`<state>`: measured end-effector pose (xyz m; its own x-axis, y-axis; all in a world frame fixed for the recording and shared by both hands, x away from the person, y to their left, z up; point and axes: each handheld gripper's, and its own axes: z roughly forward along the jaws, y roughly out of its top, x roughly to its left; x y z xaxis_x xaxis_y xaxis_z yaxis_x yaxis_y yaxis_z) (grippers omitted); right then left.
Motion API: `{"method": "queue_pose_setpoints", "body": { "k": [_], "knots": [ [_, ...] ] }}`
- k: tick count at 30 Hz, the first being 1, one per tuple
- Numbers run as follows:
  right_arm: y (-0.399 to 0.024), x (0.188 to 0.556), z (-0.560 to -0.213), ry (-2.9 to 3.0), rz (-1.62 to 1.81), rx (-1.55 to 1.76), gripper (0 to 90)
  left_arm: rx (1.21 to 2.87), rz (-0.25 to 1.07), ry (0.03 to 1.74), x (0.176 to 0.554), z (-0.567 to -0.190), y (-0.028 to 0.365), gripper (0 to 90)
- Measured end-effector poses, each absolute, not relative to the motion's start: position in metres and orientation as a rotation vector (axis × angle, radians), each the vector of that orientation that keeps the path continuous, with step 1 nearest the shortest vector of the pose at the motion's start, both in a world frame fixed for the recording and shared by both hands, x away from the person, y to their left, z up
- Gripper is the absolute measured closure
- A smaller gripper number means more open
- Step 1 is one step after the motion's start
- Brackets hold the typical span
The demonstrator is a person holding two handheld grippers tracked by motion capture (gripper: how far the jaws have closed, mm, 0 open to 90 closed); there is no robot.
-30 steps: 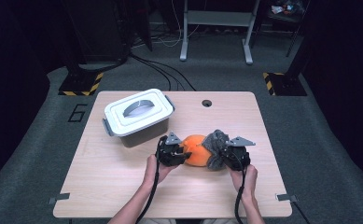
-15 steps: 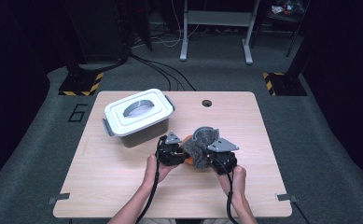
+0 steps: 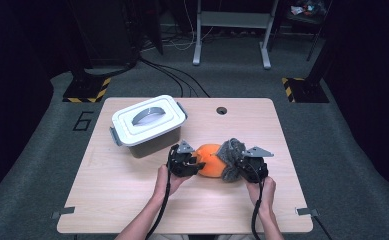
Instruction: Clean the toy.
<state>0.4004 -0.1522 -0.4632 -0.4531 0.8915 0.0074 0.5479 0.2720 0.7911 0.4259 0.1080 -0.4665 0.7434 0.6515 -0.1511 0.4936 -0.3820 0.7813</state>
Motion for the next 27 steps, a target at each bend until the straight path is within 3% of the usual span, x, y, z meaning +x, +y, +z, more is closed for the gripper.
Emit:
{"method": "queue_pose_setpoints", "body": {
  "k": [2,9,15,18,22,27],
  "knots": [
    [-0.152,0.402,-0.464,2.101,1.046,1.304,82.6,2.056,0.228,0.861,0.426,-0.467,0.108,61.6],
    [-0.151,0.403,-0.463,2.097,1.050,1.318,82.6,2.102,0.362,0.727,0.415,-0.470,0.112,37.5],
    [-0.149,0.402,-0.461,2.094,1.054,1.303,82.6,2.161,0.471,0.683,0.411,-0.481,0.103,33.4],
    [-0.147,0.401,-0.459,2.096,1.051,1.295,82.6,2.153,0.502,0.701,0.412,-0.481,0.100,42.4],
    [-0.146,0.398,-0.457,2.088,1.055,1.285,82.6,2.134,0.459,0.741,0.415,-0.480,0.102,66.1],
    [-0.146,0.390,-0.449,2.064,1.080,1.252,82.6,2.068,0.310,0.823,0.419,-0.474,0.108,73.9]
  ]
}}
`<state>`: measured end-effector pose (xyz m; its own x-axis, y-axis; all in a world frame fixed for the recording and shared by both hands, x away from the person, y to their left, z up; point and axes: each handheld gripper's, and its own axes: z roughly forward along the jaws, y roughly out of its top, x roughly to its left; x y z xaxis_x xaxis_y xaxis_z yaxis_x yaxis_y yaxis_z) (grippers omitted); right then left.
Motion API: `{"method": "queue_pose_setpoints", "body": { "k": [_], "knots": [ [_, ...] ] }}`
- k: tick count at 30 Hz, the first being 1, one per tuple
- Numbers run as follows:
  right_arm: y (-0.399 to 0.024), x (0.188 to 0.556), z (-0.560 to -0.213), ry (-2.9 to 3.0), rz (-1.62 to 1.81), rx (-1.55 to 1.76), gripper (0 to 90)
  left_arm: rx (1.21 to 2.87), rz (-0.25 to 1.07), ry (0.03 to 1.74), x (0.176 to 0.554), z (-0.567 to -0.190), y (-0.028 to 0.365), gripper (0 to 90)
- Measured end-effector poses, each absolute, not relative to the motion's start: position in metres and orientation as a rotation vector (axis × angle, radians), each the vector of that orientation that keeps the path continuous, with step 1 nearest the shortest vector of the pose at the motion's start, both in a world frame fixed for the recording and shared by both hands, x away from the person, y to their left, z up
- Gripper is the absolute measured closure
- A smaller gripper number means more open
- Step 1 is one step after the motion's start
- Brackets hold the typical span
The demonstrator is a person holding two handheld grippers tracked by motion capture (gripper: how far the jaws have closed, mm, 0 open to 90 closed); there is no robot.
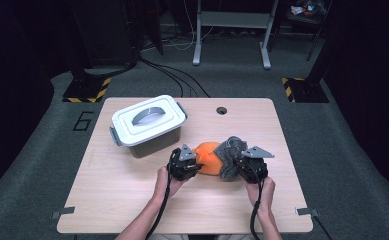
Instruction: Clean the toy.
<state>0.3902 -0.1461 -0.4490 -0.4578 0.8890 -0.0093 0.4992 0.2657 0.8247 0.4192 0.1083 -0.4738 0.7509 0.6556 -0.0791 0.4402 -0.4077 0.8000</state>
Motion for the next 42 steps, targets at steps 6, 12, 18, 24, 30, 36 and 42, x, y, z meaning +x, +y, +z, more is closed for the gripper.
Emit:
{"method": "queue_pose_setpoints", "body": {
  "k": [6,12,18,24,30,36,42],
  "knots": [
    [-0.135,0.377,-0.430,2.056,1.088,1.163,82.6,2.029,0.181,0.856,0.420,-0.465,0.111,74.1],
    [-0.111,0.369,-0.416,2.084,1.053,1.059,82.6,2.008,0.105,0.870,0.422,-0.464,0.112,73.8],
    [-0.101,0.380,-0.426,2.111,0.995,1.060,82.6,2.008,0.130,0.880,0.423,-0.468,0.113,71.9],
    [-0.118,0.386,-0.434,2.098,0.990,1.124,82.6,2.019,0.155,0.864,0.425,-0.469,0.112,71.9],
    [-0.142,0.395,-0.453,2.086,0.979,1.245,82.6,2.008,0.144,0.880,0.426,-0.471,0.113,71.5],
    [-0.155,0.400,-0.466,2.096,0.988,1.302,82.6,2.013,0.146,0.875,0.427,-0.471,0.113,71.3],
    [-0.146,0.388,-0.447,2.067,1.051,1.233,82.6,2.006,0.143,0.888,0.429,-0.473,0.117,70.9]
  ]
}}
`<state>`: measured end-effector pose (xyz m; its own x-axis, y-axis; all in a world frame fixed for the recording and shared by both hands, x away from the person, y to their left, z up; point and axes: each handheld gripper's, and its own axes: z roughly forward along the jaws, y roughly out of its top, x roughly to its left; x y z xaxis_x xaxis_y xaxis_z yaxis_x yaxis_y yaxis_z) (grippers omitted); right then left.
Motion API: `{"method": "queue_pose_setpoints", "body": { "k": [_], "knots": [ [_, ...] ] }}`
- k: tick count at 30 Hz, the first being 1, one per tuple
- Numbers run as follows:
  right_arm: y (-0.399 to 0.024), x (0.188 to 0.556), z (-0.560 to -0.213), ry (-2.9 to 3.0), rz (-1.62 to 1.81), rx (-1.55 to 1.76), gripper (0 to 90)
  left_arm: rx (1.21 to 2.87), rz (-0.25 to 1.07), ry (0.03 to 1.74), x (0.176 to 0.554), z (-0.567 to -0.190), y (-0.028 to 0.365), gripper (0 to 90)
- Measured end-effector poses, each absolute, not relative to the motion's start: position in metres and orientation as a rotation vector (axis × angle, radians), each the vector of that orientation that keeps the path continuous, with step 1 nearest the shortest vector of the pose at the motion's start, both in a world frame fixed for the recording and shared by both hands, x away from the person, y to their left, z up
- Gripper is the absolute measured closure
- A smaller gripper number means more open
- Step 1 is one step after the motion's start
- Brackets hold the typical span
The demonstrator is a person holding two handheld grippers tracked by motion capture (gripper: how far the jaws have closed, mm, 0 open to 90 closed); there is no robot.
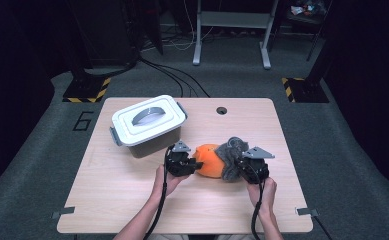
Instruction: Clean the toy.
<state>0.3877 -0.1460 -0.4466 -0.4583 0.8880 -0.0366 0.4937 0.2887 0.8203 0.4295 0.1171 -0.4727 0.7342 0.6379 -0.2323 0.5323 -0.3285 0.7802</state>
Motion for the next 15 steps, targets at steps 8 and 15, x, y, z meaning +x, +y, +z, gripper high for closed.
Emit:
{"method": "queue_pose_setpoints", "body": {
  "k": [8,15],
  "knots": [
    [-0.106,0.374,-0.419,2.106,1.071,1.051,82.4,2.010,0.153,0.879,0.429,-0.472,0.115,70.7],
    [-0.105,0.383,-0.431,2.126,1.022,1.064,82.4,2.016,0.152,0.870,0.428,-0.473,0.113,70.3]
  ]
}}
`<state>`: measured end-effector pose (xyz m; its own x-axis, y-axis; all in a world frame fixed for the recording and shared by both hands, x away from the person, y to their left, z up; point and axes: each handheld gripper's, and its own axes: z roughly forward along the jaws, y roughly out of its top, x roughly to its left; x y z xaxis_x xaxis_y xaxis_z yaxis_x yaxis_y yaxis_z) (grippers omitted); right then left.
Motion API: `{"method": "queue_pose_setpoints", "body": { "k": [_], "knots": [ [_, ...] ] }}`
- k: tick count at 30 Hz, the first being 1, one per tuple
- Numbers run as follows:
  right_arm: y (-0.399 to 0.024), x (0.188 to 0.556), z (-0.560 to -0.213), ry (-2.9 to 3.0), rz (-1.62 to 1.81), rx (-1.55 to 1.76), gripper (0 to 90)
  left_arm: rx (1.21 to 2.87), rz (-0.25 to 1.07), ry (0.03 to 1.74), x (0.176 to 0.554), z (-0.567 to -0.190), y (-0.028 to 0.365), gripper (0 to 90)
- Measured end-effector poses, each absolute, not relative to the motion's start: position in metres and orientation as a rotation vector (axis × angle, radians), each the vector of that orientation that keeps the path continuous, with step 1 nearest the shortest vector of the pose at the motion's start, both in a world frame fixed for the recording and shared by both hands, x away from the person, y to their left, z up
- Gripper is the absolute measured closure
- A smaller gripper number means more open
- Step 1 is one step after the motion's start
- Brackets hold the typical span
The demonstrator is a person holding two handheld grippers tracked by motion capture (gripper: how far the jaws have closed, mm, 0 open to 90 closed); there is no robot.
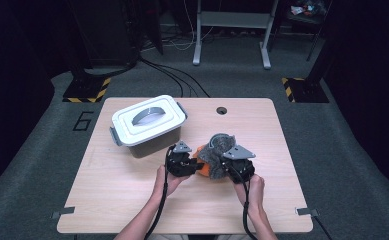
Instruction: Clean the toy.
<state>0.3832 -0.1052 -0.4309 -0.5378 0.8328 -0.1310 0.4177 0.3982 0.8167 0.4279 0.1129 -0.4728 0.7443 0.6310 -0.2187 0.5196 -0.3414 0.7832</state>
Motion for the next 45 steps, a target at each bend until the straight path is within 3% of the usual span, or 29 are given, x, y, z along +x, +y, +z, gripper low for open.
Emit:
{"method": "queue_pose_setpoints", "body": {
  "k": [18,26,34,38,42,45],
  "knots": [
    [-0.153,0.398,-0.462,2.084,1.025,1.289,82.2,2.038,0.192,0.847,0.427,-0.472,0.112,67.2],
    [-0.151,0.398,-0.460,2.080,1.021,1.289,82.2,2.126,0.372,0.774,0.415,-0.472,0.107,40.7],
    [-0.151,0.397,-0.459,2.076,1.020,1.287,82.2,2.127,0.366,0.754,0.416,-0.480,0.105,36.0],
    [-0.149,0.397,-0.459,2.079,1.016,1.271,82.2,2.154,0.386,0.710,0.416,-0.482,0.103,42.9],
    [-0.146,0.396,-0.457,2.072,1.018,1.267,82.2,2.133,0.379,0.722,0.416,-0.482,0.104,64.3],
    [-0.147,0.394,-0.455,2.063,1.027,1.257,82.4,2.087,0.324,0.764,0.417,-0.480,0.107,72.1]
  ]
}}
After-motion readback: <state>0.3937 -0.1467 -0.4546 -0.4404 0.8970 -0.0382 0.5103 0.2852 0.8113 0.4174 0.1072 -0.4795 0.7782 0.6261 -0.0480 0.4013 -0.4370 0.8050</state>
